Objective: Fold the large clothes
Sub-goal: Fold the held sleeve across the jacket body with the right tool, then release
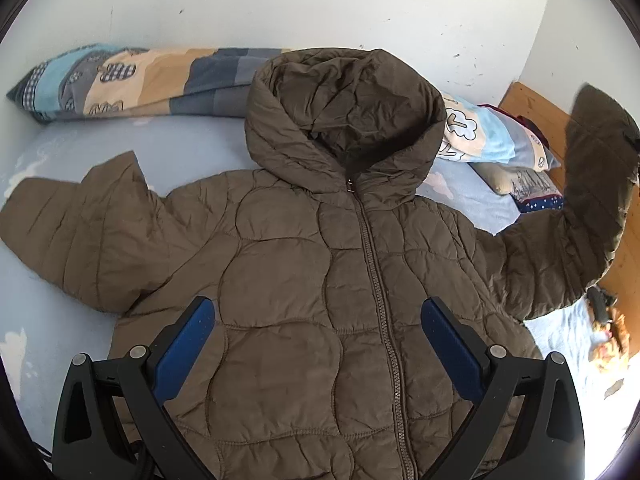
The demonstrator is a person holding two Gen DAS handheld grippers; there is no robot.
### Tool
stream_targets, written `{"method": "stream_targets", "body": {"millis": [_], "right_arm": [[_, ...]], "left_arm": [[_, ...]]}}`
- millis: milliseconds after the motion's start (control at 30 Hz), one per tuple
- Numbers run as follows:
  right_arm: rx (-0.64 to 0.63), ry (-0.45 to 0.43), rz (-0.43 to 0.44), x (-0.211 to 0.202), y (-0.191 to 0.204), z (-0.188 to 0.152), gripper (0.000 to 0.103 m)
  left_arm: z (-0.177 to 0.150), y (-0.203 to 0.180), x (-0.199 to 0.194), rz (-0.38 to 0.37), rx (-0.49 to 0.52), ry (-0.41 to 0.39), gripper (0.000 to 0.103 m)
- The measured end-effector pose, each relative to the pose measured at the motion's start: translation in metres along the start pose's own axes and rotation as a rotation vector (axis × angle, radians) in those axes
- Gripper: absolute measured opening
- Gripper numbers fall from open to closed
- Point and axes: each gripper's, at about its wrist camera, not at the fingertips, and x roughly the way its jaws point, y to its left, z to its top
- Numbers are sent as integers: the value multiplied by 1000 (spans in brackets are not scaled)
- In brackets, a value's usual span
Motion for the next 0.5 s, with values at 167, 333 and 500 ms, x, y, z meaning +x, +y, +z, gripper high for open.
{"method": "stream_targets", "body": {"millis": [167,333,500], "right_arm": [[-54,116,103,52,63,-39,19],[-94,251,185,108,105,-90,18],[-135,395,218,168,136,-156,18]], "left_arm": [[9,16,-11,26,-44,-21,103],[17,61,-25,66,-163,-46,103],[21,98,-29,125,-239,-47,103]]}}
